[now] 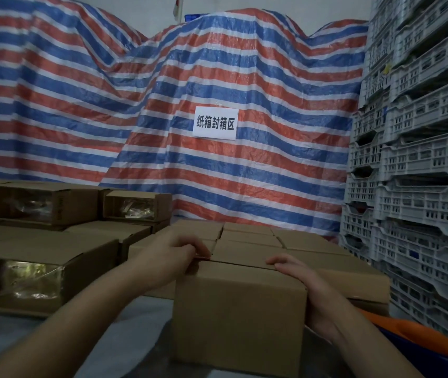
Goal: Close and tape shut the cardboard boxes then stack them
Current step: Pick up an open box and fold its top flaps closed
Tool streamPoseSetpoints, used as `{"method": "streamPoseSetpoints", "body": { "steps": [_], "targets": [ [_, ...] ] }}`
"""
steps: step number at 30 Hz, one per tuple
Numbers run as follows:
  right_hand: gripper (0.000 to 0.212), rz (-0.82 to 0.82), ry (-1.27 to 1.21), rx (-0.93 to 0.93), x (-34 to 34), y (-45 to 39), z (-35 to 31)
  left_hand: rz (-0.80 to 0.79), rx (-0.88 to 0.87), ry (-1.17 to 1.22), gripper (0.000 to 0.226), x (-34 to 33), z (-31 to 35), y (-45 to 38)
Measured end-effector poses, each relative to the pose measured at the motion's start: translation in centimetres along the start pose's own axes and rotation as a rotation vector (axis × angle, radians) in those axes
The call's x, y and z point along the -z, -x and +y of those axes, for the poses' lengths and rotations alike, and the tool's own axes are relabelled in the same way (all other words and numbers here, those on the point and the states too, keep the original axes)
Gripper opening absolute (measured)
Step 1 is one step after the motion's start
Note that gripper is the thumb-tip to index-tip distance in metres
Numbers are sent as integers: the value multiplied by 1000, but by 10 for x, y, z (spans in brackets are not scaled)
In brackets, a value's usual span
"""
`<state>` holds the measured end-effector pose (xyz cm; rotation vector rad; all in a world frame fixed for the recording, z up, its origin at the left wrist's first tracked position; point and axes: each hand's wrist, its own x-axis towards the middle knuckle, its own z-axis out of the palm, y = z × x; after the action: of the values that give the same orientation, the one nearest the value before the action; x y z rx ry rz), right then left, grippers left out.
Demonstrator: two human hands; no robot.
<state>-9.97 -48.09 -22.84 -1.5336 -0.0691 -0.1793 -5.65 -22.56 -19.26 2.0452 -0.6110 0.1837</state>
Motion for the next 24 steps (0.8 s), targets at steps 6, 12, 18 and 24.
{"method": "streamPoseSetpoints", "body": {
  "steps": [6, 12, 18, 24],
  "targets": [
    [24, 22, -13, 17, -2, 4, -1, -221, -314, -677, 64, -42, 38, 5],
    [24, 26, 14, -19, -1, 5, 0, -223, -387, -850, 69, -58, 32, 10],
    [25, 144, 297, -8, 1, 13, -16, -245, -318, -815, 74, -56, 32, 6],
    [32, 580, 1427, 373, 66, 53, -14, -241, -317, -809, 78, -56, 28, 4]
  ]
}}
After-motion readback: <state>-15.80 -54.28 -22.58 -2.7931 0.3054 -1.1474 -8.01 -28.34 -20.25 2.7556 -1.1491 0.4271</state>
